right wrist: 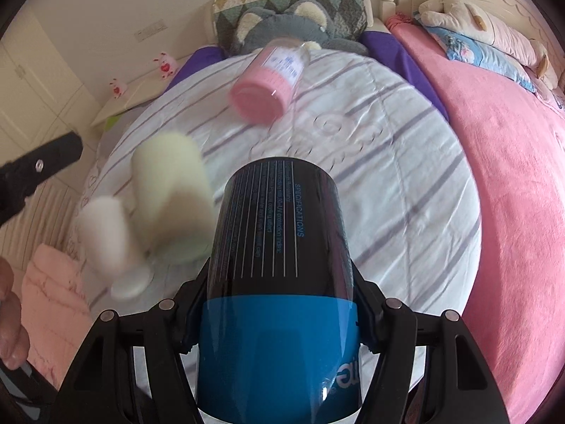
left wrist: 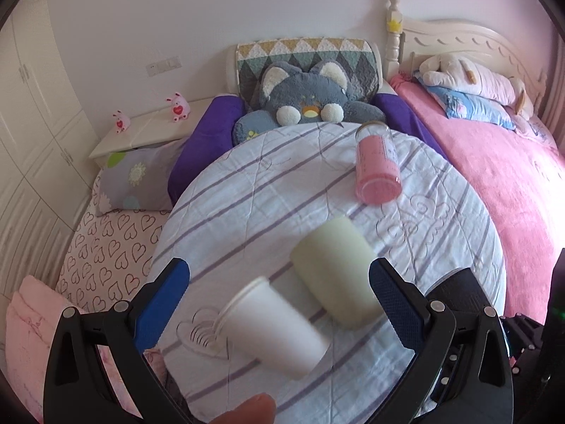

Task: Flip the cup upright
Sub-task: 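Lift the black-and-blue cup with the right tool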

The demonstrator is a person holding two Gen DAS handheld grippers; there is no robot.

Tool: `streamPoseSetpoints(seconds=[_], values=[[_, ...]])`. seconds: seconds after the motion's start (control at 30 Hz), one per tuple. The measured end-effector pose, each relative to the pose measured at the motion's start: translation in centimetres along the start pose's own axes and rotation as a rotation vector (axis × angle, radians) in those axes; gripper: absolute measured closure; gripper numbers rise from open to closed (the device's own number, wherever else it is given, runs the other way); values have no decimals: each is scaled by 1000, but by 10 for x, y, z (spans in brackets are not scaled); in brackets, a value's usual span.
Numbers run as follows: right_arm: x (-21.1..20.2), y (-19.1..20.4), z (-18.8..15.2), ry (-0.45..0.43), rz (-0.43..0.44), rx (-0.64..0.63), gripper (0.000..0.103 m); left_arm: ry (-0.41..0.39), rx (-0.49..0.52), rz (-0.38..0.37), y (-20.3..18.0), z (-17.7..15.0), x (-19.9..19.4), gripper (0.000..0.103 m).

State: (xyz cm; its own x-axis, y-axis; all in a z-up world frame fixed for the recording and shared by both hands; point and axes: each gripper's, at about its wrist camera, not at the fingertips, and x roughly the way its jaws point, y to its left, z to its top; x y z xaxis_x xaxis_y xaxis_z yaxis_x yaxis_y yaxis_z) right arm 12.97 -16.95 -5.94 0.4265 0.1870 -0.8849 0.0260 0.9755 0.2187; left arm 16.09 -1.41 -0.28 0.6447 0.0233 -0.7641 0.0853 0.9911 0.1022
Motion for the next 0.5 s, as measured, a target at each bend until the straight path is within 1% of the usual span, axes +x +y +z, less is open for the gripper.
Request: streamPoseSetpoints(seconds=[0.13, 0.23, 0.37, 0.5], values=[[-3, 16, -29, 7, 22, -9, 36, 8, -10, 13, 13, -23, -11, 0], [-3, 29, -44, 8, 33, -22, 36, 12, -26, 25, 24, -38, -18, 0], [-3, 44, -57, 0, 36, -40, 36, 12, -47, 42, 37, -55, -26, 0], [1, 56, -64, -8, 39, -52, 36, 23, -66, 52, 47, -68, -29, 0]])
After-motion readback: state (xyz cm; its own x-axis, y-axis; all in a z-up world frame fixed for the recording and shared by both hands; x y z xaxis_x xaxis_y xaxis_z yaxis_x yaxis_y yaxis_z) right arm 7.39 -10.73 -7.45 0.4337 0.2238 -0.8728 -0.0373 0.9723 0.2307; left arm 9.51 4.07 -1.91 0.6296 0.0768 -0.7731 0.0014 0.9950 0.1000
